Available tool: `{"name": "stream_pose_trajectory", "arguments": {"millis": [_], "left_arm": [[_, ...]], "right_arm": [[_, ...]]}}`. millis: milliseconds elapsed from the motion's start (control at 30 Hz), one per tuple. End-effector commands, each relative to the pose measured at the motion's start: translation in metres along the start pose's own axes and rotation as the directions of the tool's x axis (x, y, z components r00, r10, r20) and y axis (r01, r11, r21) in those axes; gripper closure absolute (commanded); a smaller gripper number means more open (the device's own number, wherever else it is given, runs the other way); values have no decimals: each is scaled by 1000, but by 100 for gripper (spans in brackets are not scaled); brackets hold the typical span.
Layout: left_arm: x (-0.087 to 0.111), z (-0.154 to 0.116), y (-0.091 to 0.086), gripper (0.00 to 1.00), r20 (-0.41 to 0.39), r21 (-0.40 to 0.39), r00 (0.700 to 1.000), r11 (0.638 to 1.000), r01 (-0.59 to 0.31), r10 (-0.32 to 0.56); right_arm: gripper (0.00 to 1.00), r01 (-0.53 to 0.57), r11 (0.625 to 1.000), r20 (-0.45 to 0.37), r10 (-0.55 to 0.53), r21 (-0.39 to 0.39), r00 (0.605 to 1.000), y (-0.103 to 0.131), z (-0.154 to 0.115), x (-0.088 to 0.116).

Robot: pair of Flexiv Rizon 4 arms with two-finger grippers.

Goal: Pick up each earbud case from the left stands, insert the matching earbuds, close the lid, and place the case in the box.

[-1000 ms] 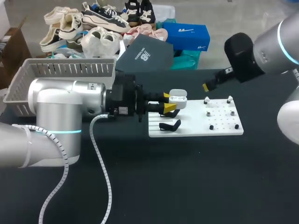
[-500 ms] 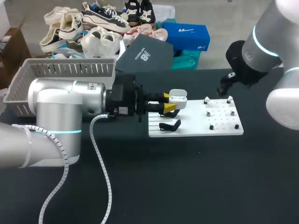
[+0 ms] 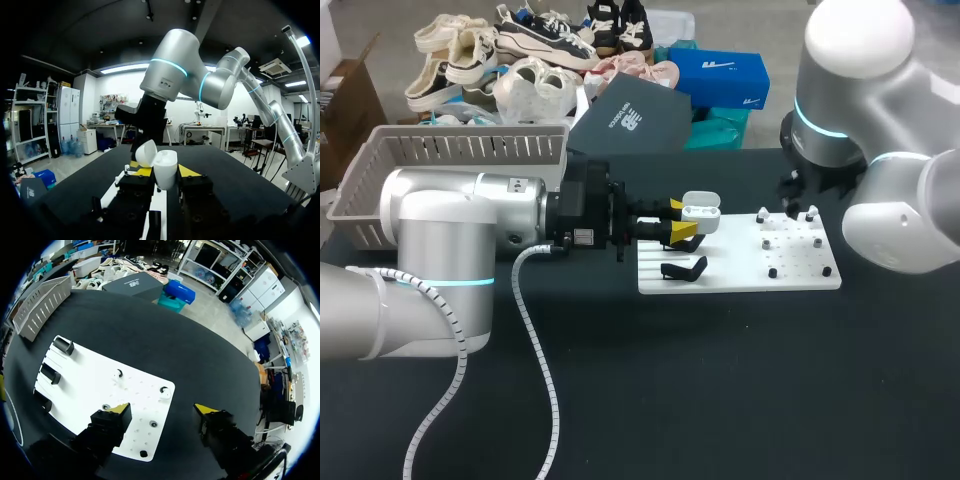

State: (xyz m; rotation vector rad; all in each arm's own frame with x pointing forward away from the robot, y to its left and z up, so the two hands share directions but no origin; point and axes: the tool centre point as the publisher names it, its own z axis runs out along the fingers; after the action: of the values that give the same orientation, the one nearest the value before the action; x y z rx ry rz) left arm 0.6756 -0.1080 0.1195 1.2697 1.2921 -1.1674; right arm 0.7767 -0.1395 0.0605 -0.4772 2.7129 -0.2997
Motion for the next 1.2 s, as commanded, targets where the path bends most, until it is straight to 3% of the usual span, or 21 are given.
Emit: {"name": "stream_pose_trajectory", "arguments": {"millis": [33,233,400,667,1200], "left_arm": [[1,1,0,100,2,-2,1000,1000,-1,1],[1,1,0,100,2,-2,1000,1000,-1,1],[1,1,0,100,2,-2,1000,1000,-1,1],[1,1,0,100,2,-2,1000,1000,-1,1],[1,1,0,100,2,-2,1000,1000,-1,1]], "right_arm": [[39,-12,987,9,11,161,1000,0,7,1],[58,-18,989,-9,19,148,1000,-2,15,3],[55,-21,990,-22,24,139,999,-3,20,4],[62,-23,992,-33,27,125,999,-4,27,2],[65,-37,994,-51,43,102,998,-6,39,-3]]}}
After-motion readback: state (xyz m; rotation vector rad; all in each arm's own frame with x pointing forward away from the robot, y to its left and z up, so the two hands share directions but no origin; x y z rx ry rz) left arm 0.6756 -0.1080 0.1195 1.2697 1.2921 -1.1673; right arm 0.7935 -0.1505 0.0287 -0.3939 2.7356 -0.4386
